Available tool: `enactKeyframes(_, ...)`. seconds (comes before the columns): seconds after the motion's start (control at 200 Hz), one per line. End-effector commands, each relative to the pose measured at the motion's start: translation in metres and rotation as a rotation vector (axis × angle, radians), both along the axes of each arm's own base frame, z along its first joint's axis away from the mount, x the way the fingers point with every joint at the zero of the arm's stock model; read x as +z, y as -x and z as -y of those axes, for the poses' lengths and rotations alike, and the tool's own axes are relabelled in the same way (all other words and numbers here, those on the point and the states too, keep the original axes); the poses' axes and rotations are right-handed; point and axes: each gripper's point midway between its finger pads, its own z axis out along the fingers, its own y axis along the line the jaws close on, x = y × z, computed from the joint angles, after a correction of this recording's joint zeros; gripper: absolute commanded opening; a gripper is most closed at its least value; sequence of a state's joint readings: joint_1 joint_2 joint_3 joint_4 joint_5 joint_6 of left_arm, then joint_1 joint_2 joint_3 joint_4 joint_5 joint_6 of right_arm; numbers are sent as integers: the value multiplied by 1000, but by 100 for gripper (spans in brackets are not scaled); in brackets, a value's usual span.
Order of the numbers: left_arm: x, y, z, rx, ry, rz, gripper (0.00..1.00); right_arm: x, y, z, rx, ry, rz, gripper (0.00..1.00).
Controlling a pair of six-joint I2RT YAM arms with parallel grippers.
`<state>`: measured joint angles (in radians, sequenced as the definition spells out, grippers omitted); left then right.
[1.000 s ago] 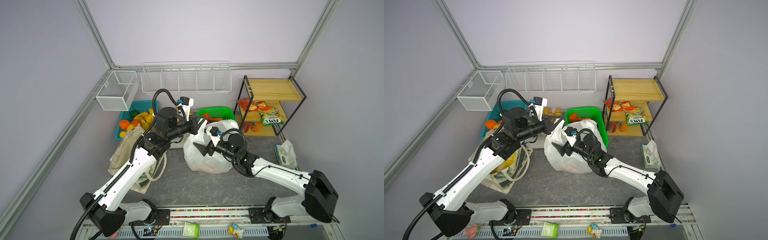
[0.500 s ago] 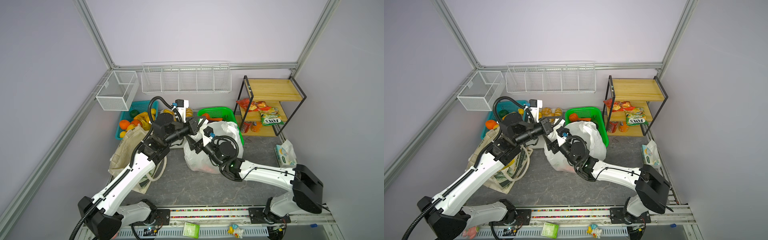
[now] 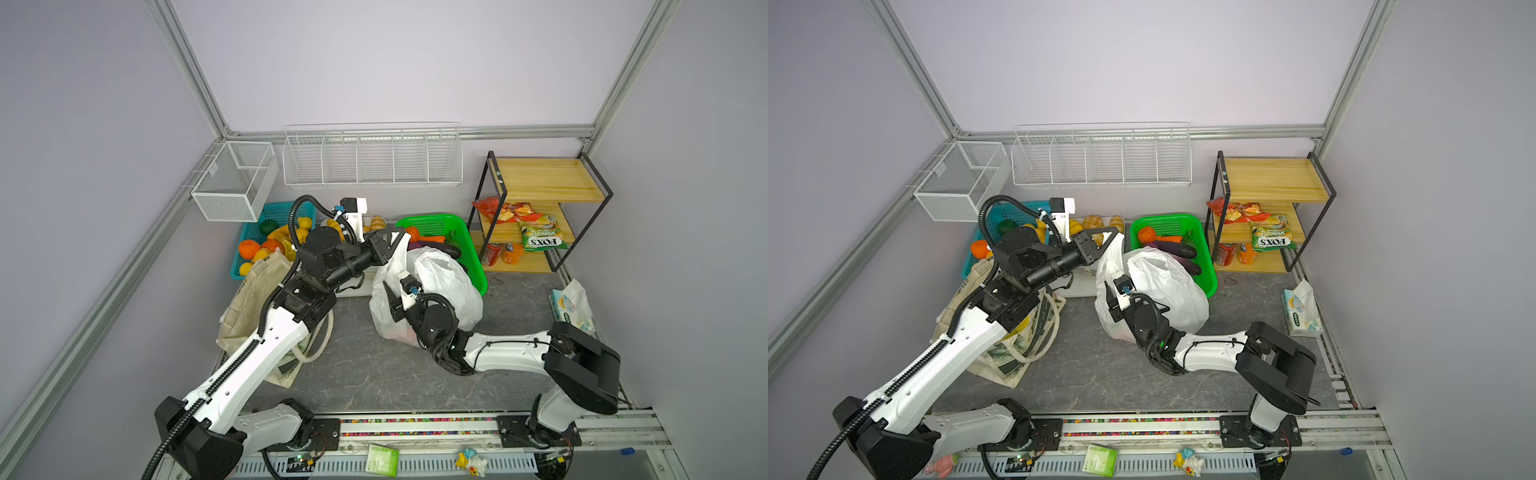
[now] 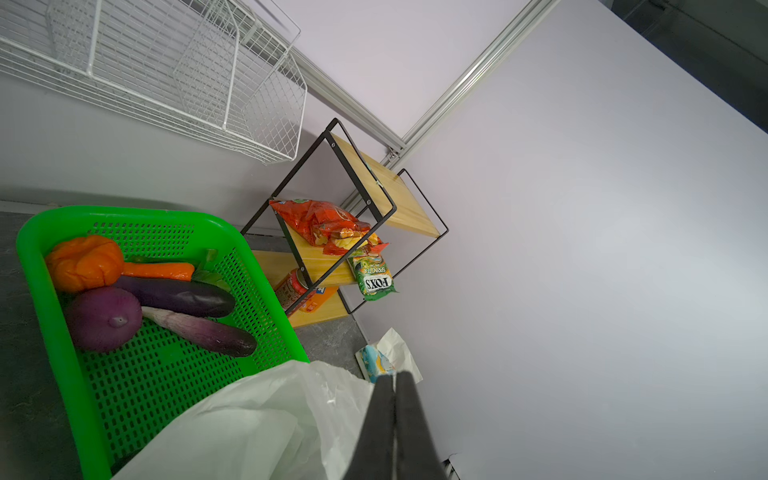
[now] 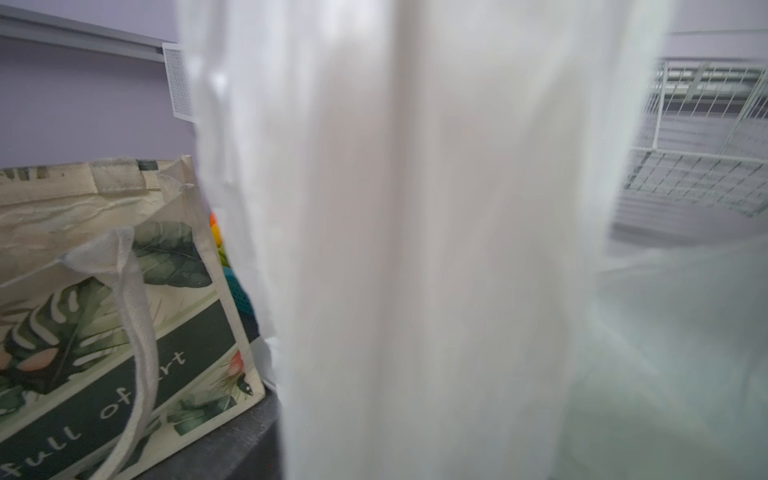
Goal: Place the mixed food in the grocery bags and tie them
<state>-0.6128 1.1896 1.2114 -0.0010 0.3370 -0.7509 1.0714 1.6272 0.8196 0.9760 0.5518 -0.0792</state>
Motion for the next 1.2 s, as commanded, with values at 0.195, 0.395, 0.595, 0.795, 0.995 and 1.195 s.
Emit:
enactKeyframes(0.195, 9, -1, -5, 20, 32, 12, 0, 67, 18, -22, 206, -90, 69, 92)
enactKeyframes(0.395, 8, -2, -5, 19, 71, -14, 0, 87, -6, -13, 46, -191, 43, 88)
enactKeyframes(0.595, 9, -4, -13, 63, 103, -27, 0, 51, -39, 14, -242, -197, -59, 55)
enactKeyframes(0.795, 8, -11, -20, 97, 121, -36, 0, 12, -38, 21, -290, -106, -103, 54)
enactKeyframes(0.995, 9, -21, -25, 105, 106, -31, 0, 26, -32, 11, -183, -6, -81, 72)
enactKeyframes(1.195, 4, -30, -27, 117, 38, -9, 0, 51, -2, 1, 32, 181, -111, 97)
